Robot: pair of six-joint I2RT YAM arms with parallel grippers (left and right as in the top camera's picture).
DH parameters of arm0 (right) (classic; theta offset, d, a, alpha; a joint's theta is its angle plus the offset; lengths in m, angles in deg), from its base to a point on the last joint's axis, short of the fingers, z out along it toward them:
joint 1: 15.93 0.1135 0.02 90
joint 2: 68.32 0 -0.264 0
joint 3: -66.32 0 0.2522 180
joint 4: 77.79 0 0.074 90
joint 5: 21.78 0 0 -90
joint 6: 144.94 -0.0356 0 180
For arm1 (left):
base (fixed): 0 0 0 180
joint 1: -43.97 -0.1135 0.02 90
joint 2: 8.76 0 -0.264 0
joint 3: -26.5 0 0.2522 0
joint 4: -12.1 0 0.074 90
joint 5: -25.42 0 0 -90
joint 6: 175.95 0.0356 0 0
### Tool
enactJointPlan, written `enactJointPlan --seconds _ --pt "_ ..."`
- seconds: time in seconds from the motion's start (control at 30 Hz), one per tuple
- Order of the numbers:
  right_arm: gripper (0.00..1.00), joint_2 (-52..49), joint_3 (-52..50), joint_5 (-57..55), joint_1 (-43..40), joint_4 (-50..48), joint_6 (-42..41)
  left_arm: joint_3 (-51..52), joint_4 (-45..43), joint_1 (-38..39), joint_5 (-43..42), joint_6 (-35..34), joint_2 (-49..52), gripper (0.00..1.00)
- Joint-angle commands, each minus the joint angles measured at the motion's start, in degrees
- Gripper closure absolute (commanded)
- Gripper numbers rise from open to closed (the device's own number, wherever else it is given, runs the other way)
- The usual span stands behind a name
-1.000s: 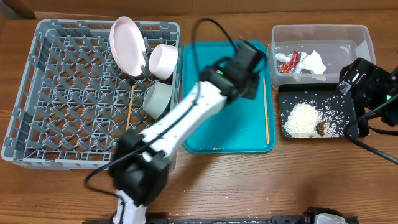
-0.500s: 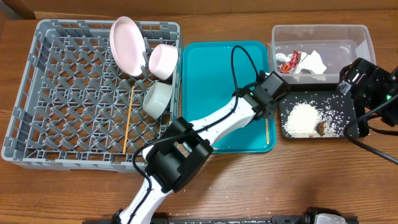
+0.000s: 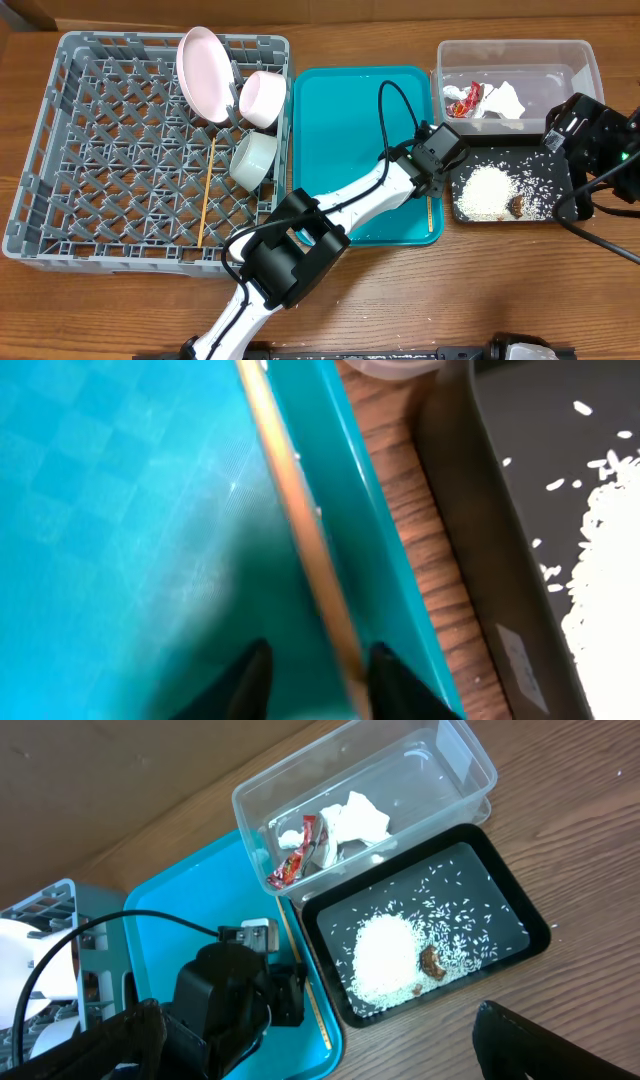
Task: Sort waste into correct bins and load items into the dishwasher
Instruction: 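Return the left gripper to the tray and grasp the second chopstick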
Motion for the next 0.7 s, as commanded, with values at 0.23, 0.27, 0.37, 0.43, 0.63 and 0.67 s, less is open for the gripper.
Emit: enactJointPlan --seconds 0.23,0.27,0.37,0.43,0.63,0.67 --pt "0.00 0.2 0.9 -0.3 -0.4 -0.3 0.0 0.6 2.3 0.3 0.7 0.7 1.5 0.81" --pt "0.00 0.2 0.9 -0.3 -0.4 -0.3 0.0 0.6 2.6 0.3 1.1 1.3 1.5 0.80" --pt "0.00 0.2 0.9 -0.3 -0.4 -0.3 0.0 0.6 3.3 0.3 2.8 1.3 1.5 0.76" --pt "0.00 0.2 0.9 -0.3 -0.4 -0.3 0.0 0.6 4.0 0.3 3.6 1.3 1.5 0.76" --pt "0.00 0.2 0.9 -0.3 -0.4 -0.3 0.0 0.7 4.2 0.3 3.6 1.2 2.1 0.78" --pt "0.00 0.2 0.9 -0.3 -0.4 -0.3 0.0 0.7 4.2 0.3 3.6 1.2 2.5 0.78"
